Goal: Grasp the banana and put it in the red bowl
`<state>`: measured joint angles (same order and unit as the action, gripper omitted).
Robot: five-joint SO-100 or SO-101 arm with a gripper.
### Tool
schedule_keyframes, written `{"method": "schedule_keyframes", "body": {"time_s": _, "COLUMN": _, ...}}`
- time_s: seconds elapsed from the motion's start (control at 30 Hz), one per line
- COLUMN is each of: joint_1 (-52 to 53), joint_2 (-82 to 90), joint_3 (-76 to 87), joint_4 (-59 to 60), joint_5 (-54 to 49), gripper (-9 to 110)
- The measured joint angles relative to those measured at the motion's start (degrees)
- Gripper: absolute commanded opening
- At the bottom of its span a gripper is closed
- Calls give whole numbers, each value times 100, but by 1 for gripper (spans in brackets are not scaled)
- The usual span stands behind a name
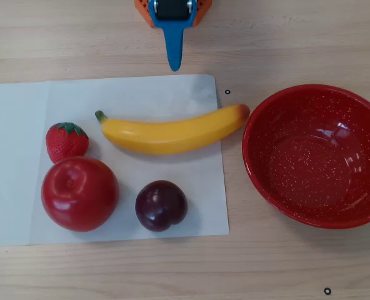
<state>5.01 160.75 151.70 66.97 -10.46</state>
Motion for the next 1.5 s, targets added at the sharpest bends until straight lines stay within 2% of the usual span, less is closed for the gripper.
{"method": "schedule_keyframes", "body": {"time_s": 0.27, "joint_1": 0, "joint_2": -1354, "joint_3": -1063, "joint_4": 0, "joint_5": 0, "gripper": 4}}
{"method": "schedule_keyframes", "body": {"time_s": 0.8, "joint_1": -123, "joint_2": -3823, "joint_3": -3129, "joint_4": 35, "joint_5": 35, "gripper": 16}}
{"method": "schedule_keyframes", "body": {"time_s": 1.0, "joint_1": -105, "joint_2": -4693, "joint_3": -3964, "joint_4": 264, "joint_5": 53, "gripper": 29}}
{"method": "schedule_keyframes", "body": {"time_s": 1.5, "joint_1": -211, "joint_2": -6126, "joint_3": -4465, "joint_4": 272, "joint_5": 185, "gripper": 63}}
